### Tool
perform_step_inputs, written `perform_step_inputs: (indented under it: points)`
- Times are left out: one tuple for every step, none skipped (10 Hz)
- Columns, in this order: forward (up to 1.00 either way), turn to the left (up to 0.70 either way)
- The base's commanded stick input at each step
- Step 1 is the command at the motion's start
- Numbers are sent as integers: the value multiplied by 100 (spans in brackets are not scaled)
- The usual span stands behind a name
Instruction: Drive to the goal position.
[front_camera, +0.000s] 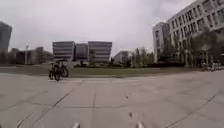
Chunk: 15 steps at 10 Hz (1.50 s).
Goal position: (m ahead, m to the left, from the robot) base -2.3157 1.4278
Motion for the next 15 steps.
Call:
perform_step_inputs:
  points:
    - [0, 50]
    - [0, 50]
    - [0, 50]
    - [0, 50]
    - [0, 50]
    - [0, 50]
    - [0, 50]
    - [0, 50]
    - [0, 50]
    - [0, 50]
    - [0, 50]
    - [0, 50]
    - [0, 50]
    - [0, 50]
    - [0, 50]
